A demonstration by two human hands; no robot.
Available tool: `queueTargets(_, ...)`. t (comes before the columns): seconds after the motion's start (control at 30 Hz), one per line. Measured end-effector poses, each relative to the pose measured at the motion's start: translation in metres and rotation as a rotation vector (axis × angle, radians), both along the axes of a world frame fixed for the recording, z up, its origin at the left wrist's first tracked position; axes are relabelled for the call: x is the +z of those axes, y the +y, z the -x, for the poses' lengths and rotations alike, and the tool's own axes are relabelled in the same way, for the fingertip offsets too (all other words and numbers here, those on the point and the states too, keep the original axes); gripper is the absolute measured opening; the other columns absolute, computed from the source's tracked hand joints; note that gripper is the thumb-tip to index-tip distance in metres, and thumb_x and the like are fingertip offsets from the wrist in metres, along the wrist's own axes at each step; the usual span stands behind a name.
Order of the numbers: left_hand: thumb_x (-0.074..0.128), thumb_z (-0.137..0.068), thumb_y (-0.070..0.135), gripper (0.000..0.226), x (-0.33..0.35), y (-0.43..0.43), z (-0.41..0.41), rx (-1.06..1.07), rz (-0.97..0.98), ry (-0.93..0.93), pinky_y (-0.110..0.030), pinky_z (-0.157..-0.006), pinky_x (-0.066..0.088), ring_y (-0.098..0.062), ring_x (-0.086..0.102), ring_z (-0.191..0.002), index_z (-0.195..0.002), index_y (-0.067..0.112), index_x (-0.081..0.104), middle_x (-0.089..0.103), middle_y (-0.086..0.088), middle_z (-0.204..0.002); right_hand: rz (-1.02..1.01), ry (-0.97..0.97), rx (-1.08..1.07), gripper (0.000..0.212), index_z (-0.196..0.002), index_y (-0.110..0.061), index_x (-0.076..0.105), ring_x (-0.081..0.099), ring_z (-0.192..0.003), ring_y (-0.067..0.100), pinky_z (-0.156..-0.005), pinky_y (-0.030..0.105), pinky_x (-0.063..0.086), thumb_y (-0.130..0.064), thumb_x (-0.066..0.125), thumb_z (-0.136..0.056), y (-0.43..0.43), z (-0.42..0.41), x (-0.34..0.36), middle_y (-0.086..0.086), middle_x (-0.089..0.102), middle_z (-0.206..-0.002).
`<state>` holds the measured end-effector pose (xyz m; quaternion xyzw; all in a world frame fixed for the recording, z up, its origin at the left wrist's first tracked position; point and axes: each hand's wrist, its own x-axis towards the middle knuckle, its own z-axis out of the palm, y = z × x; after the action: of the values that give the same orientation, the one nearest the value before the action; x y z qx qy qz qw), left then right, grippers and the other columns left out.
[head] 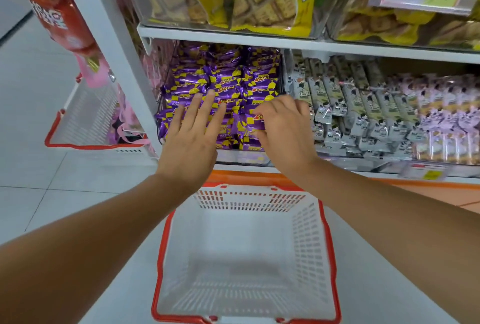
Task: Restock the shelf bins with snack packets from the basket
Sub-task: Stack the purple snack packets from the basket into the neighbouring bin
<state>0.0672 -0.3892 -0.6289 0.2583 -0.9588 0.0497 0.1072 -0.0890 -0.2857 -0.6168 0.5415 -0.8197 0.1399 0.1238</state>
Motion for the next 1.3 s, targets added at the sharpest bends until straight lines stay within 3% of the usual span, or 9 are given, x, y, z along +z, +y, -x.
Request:
queueTargets(0.2,0.040,-0.100,0.020,0.072,-0.005,-0.027,0.021,0.005,0.078,-0.164,-0.050,-0.119,0.001,-0.028,-0.008,-0.150,-0.154,0.016,-0.008,-0.012,-0.010,-0.162,-0.122,0.223,-0.054,0.029,-0.097,-0.011,0.067,0.059,-0.094,0.027,-0.091,0.037,0.026,-0.014,0.079,-0.070,-0.013,0.013,-0.013,0.007,0.062,-0.096)
queueTargets(0.43,0.052,-0.097,0.012,0.083,-0.023,-0.039,0.018,-0.017,0.049,-0.137,-0.048,-0.119,0.006,-0.027,0.001,-0.150,-0.155,0.028,-0.005,-0.005,-0.003,-0.163,-0.327,0.364,-0.016,0.036,-0.083,-0.014,0.065,0.059,-0.070,0.024,-0.083,0.036,0.027,-0.018,0.087,-0.055,-0.016,0.021,-0.003,0.003,0.059,-0.078)
queueTargets(0.53,0.059,-0.091,0.005,0.085,-0.024,-0.043,0.022,-0.025,0.030,-0.084,-0.046,-0.119,0.013,-0.028,0.009,-0.150,-0.155,0.033,0.009,0.004,-0.004,-0.163,-0.294,0.327,-0.005,0.042,-0.094,-0.013,0.067,0.060,-0.079,0.026,-0.084,0.037,0.035,-0.017,0.087,-0.057,-0.015,0.025,-0.007,0.005,0.060,-0.086)
queueTargets(0.63,0.068,-0.085,0.005,0.082,-0.028,-0.047,0.023,-0.069,0.088,-0.060,-0.049,-0.115,0.024,-0.033,0.025,-0.145,-0.152,0.030,0.027,0.022,-0.007,-0.160,-0.184,0.285,0.032,0.063,-0.134,-0.004,0.053,0.056,-0.116,0.035,-0.101,0.044,0.041,-0.013,0.075,-0.076,-0.012,0.025,-0.018,0.017,0.059,-0.125)
queueTargets(0.73,0.081,-0.073,0.005,0.078,-0.033,-0.051,0.025,-0.123,0.149,-0.005,-0.054,-0.104,0.041,-0.038,0.045,-0.133,-0.142,0.022,0.048,0.044,-0.012,-0.149,-0.366,0.245,0.044,0.065,-0.151,0.001,0.016,0.020,-0.147,0.033,-0.120,0.043,0.010,-0.023,0.048,-0.100,-0.013,0.020,-0.021,0.022,0.018,-0.158)
queueTargets(0.83,0.084,-0.068,0.005,0.071,-0.031,-0.055,0.030,-0.170,0.177,0.030,-0.056,-0.095,0.046,-0.039,0.053,-0.125,-0.133,0.019,0.057,0.053,-0.012,-0.141,-0.414,0.288,0.011,0.059,-0.151,0.004,0.009,0.015,-0.148,0.034,-0.120,0.045,0.007,-0.022,0.035,-0.105,-0.017,0.018,-0.028,0.024,0.011,-0.159)
queueTargets(1.03,0.077,-0.077,0.008,0.070,-0.034,-0.056,0.028,-0.159,0.162,0.032,-0.060,-0.104,0.037,-0.035,0.043,-0.135,-0.139,0.022,0.050,0.043,-0.010,-0.150,-0.195,0.227,-0.066,0.049,-0.127,0.010,0.053,0.056,-0.116,0.040,-0.104,0.048,0.044,-0.011,0.046,-0.083,-0.031,0.006,-0.035,0.027,0.056,-0.127)
queueTargets(1.13,0.061,-0.088,0.024,0.062,-0.033,-0.055,0.019,-0.141,0.263,0.030,-0.058,-0.112,0.026,-0.033,0.034,-0.141,-0.146,0.017,0.039,0.031,-0.013,-0.156,-0.145,0.164,-0.024,0.065,-0.137,0.011,0.043,0.044,-0.131,0.043,-0.111,0.051,0.036,-0.009,0.061,-0.077,-0.032,0.004,-0.039,0.029,0.046,-0.140)
queueTargets(1.3,0.059,-0.088,0.042,0.075,-0.022,-0.056,-0.001,-0.124,0.251,0.066,-0.054,-0.115,0.024,-0.035,0.032,-0.140,-0.145,0.000,0.035,0.031,-0.020,-0.153,-0.174,0.072,0.032,0.080,-0.150,0.003,0.023,0.022,-0.145,0.037,-0.119,0.051,0.019,-0.025,0.056,-0.083,-0.031,0.004,-0.038,0.024,0.022,-0.156)
